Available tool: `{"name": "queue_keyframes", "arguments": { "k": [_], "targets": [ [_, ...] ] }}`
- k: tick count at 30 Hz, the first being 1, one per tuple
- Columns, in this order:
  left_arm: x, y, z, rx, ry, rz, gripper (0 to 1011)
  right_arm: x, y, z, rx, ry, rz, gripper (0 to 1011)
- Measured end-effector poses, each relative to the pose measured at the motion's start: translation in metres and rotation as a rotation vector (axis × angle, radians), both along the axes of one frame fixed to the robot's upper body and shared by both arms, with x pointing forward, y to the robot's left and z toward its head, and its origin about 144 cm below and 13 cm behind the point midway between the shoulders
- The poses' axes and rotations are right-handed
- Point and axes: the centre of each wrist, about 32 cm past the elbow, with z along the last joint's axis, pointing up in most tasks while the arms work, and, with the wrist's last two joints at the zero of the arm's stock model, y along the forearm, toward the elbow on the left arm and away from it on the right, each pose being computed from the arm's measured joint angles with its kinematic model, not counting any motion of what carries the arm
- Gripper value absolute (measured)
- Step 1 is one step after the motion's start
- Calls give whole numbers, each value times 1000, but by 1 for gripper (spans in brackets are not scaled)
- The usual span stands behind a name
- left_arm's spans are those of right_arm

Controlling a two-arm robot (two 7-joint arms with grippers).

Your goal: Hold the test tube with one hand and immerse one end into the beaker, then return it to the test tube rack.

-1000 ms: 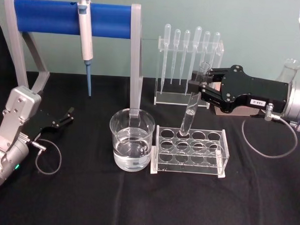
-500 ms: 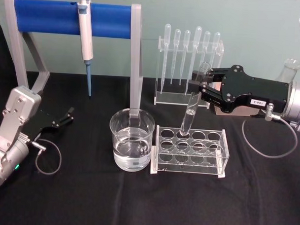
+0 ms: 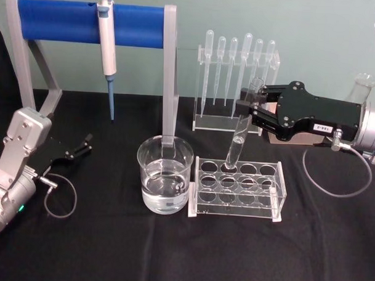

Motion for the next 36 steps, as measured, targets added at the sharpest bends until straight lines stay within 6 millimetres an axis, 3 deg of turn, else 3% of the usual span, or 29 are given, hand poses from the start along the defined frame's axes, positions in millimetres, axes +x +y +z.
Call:
{"name": "queue_keyframes", "arguments": {
  "k": [36],
  "targets": [
    [0,0,0,0,0,0,1000,0,0,0,0,0,0,236]
  ]
}}
